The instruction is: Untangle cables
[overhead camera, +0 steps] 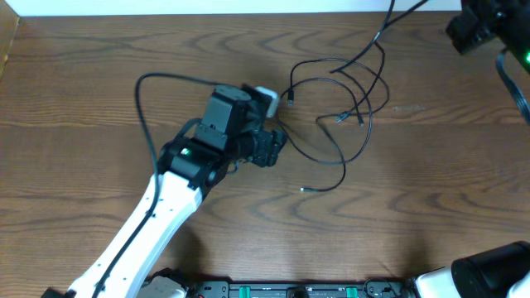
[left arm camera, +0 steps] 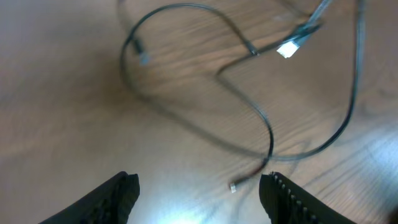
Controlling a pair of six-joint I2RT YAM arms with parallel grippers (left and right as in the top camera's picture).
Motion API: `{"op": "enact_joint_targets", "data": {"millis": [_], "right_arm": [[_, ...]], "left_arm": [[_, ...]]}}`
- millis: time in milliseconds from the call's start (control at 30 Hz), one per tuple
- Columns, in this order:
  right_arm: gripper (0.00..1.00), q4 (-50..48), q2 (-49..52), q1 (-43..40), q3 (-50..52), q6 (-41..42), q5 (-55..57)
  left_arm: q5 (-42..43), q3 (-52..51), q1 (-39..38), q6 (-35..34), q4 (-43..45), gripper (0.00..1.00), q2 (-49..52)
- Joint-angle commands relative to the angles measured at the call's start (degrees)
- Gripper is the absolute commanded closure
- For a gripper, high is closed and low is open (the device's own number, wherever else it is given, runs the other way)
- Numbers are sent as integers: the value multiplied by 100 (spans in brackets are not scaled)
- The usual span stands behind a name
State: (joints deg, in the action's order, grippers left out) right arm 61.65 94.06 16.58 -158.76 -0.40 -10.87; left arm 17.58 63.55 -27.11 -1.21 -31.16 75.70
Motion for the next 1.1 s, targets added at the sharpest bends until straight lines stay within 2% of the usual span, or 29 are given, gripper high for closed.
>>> {"op": "enact_joint_targets", "data": {"millis": [0,167,400,700,733,767,833,900,933,1033,1067], "right_arm": [[99,-15,-352,33,-52,76,0],[99,166,-699,33,-52,50,11],[99,507,-1102,33,-52,-9,46],[99,876,-1156,33,-50,-7,330],[99,938,-1156,33,-50,-7,330],[99,1049,-1156,33,-50,-7,332],[99,1130,-1158,33,-52,-7,330],[99,1152,-1156,33,-50,-7,350],[99,1169,-1152,33,-50,-7,407],[99,1231,-1123,33,-50,-7,568],[99,1342,-1088,33,-50,-7,885]], "left_arm": [[579,-35,15,1596,463,32,551],[802,-35,15,1685,1325,32,1375],[2334,-35,-55,1683,2487,32,2496],[2393,-33,-699,1657,3565,32,3493],[2367,-35,-763,1641,3713,34,3580],[2223,-33,-863,1547,4030,51,3724],[2041,-33,-927,1220,4356,59,3812],[1915,-33,-946,1016,4601,88,3823],[1906,-33,-940,881,4758,93,3792],[1902,-31,-802,549,4964,93,3563],[1897,-31,-507,125,4992,93,3119]]}}
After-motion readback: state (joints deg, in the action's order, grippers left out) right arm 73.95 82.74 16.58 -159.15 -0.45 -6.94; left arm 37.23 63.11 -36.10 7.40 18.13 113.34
